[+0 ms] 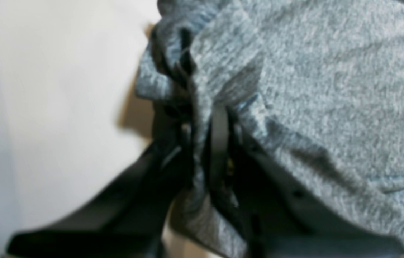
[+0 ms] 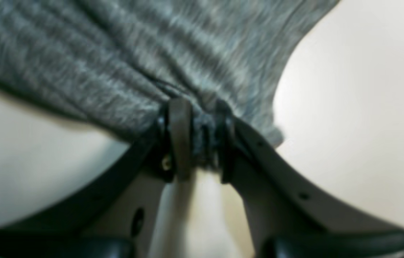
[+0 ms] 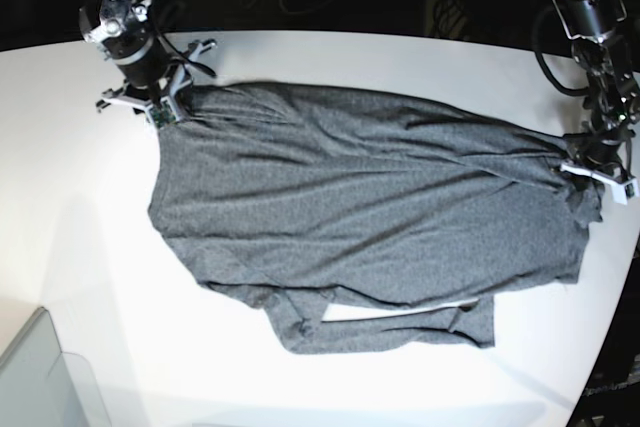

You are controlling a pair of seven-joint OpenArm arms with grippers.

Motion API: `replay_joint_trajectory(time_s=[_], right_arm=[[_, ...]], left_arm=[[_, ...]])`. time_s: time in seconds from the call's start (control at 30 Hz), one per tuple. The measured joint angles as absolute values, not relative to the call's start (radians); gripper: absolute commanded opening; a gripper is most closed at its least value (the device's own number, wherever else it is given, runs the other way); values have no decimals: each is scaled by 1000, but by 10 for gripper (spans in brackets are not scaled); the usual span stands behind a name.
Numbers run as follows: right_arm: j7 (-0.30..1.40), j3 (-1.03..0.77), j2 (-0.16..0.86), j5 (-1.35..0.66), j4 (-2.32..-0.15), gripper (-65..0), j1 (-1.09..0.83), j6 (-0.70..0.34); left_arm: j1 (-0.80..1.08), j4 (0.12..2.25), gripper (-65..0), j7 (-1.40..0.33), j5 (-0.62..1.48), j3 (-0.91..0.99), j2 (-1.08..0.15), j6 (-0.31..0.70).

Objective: Layout the t-shirt on the table in an organized manner, then fold the t-shirt properly
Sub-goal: 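Pull the shirt edge with both grippers apart to stretch it flat, then drag the shirt with both grippers toward the arms, straightening the sleeve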

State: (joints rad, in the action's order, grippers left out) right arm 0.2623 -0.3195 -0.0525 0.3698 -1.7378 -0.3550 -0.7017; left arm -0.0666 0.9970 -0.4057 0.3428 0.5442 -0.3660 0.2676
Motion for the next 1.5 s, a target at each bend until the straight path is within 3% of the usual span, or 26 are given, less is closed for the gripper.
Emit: replay_joint_trajectory(time_s=[0.17, 0.6, 0.87, 1.0, 1.5], right_arm=[[266, -384, -62, 369, -1741, -650, -290, -703], [271, -427, -89, 375, -1802, -650, -300, -699], [273, -413, -117, 376, -1802, -477, -314, -702], [276, -413, -161, 375, -1790, -469, -343, -702], [209, -482, -158, 332, -1605, -473, -287, -702]], left_arm=[[-67, 997, -650, -406, 343, 544, -366, 268], [-64, 998, -650, -402, 342, 544, -366, 268], [-63, 998, -650, -403, 342, 544, -366, 269], [-33, 1003, -650, -379, 360, 544, -366, 271], [53, 1116, -650, -413, 342, 546, -366, 266]])
